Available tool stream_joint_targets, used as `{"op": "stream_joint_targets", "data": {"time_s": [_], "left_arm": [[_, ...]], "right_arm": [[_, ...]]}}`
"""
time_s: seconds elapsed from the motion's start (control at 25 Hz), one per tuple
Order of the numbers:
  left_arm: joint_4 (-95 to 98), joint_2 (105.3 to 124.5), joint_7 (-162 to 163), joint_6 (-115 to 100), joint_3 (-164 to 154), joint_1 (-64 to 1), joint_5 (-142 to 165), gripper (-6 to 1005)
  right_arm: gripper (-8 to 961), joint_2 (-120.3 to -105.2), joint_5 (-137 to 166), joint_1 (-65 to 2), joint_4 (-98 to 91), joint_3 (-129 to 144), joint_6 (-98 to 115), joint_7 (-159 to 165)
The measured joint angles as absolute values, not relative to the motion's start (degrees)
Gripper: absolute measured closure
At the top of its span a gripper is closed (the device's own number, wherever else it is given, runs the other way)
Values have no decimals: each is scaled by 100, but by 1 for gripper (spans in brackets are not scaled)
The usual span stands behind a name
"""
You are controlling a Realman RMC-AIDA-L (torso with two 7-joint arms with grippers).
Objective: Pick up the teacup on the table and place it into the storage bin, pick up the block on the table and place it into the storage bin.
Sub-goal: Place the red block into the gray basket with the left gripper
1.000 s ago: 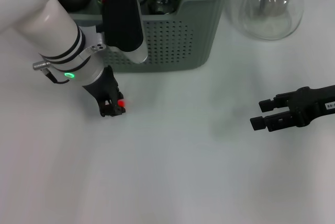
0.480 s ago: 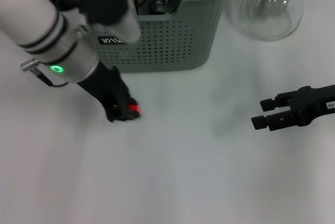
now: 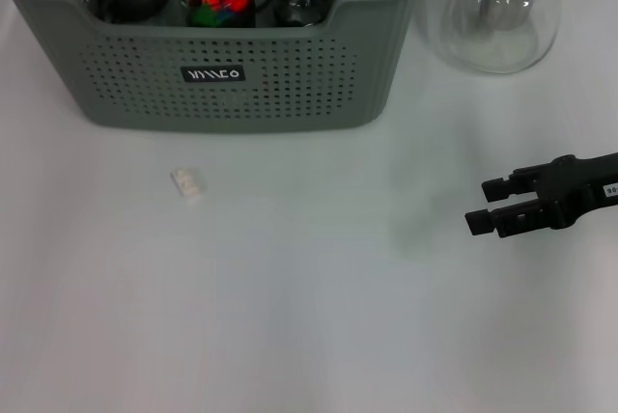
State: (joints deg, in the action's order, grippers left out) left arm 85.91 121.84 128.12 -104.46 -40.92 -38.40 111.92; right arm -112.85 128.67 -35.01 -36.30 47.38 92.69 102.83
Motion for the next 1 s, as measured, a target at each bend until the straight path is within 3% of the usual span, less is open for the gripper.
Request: {"op": "stream_joint_targets", "data": {"time_s": [0.36, 0.48, 0.68, 1.0], "left_arm": [[6895, 11507, 14433, -8106, -5166, -5175, 14286, 766], [6127, 11488, 14547, -7904, -5181, -5652, 15057, 762], [5430, 11657, 14872, -7422, -5354, -6062, 16232, 756], [5080, 11681, 14937, -7227, -5594, -6204, 16349, 746]], "right_arm": [[129, -11302, 12867, -3543, -3630, 4789, 9264, 10262], [129, -11303, 12870, -3545, -3630, 4794, 9263, 10246], [128, -11301, 12936, -3543, -3630, 4798, 9263, 10261], [128, -11294, 12946, -3542, -3630, 4799, 9266, 10281]]}}
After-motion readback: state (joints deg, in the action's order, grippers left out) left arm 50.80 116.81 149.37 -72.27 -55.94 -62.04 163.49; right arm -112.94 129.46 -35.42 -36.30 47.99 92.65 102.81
